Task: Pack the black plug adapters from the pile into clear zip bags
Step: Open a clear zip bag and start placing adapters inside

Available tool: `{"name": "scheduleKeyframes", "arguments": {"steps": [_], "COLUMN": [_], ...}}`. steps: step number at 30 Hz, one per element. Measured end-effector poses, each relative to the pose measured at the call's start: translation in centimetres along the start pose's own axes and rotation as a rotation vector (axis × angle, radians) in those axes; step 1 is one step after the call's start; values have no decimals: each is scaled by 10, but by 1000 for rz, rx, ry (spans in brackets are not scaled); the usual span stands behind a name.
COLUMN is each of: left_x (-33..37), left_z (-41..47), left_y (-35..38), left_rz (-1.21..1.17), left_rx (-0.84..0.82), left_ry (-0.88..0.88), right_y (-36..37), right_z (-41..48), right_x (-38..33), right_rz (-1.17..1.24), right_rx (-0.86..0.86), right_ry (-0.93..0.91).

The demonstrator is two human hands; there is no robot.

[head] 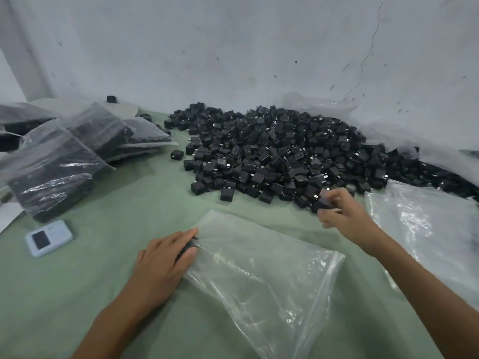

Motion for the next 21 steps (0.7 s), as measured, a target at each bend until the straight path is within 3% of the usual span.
{"name": "scheduleKeyframes", "arguments": {"steps": [2, 5, 7, 8, 10, 12, 14, 18, 21], "left_x": [0, 2, 4, 5, 4, 3, 3, 5, 5], "left_z": [0, 0, 1, 1, 1, 0, -1, -1, -1], "left_y": [0, -1, -1, -1, 0, 0, -1, -2, -3], "left_rz": [5, -6, -5, -4, -7, -13, -15, -23, -23], "left_rx": [0, 4, 3, -1, -3, -5, -10, -11, -6], "left_ry": [-2, -5, 6, 8, 2, -8, -11, -8, 3], "right_y": [-30, -78, -79, -81, -61, -26, 8, 67, 106], "right_z": [-28, -87, -140, -160, -203, -231, -223, -187, -172], "right_x": [5, 30, 34, 38, 28, 13, -11, -44, -52], "right_rz": [362, 701, 903, 976, 1149, 1089, 1000, 878, 806], "right_rx": [30, 56, -92, -63, -246, -268, -372, -359, -348], "right_ry": [155, 343, 381, 438, 567, 687, 649, 685, 819]}}
Point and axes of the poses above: each hand's wrist, its own z-axis towards the middle knuckle, its own y-axis out of the palm, x = y × z, the point moved 9 cm from there along z, towards the middle knuckle, and after that the axes turned 15 degrees about x, right-handed, at the moved point
